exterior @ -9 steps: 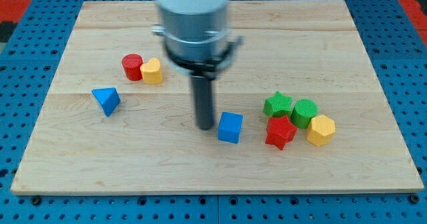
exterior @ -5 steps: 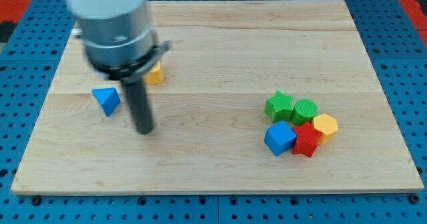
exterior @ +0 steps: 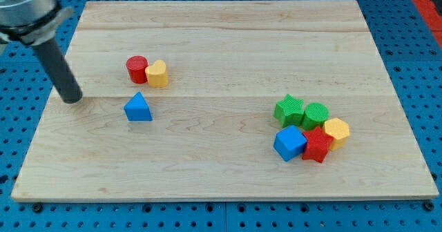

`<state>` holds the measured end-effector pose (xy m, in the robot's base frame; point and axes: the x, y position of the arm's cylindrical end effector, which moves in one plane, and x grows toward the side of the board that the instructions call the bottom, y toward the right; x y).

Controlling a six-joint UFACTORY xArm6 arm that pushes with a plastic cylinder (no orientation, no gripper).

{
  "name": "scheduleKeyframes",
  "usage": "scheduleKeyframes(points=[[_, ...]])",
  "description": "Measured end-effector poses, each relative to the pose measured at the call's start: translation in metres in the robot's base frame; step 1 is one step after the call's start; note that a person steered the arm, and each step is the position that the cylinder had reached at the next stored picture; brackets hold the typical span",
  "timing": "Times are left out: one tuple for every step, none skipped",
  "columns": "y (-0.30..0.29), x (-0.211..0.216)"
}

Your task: Push blue triangle into group of blocks

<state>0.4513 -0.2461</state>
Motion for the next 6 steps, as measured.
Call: scheduleKeyframes(points=[[0.081, 0.007], [0.189, 0.013], [0.207, 0.025], [0.162, 0.048], [0.16, 0.055], [0.187, 0.062]])
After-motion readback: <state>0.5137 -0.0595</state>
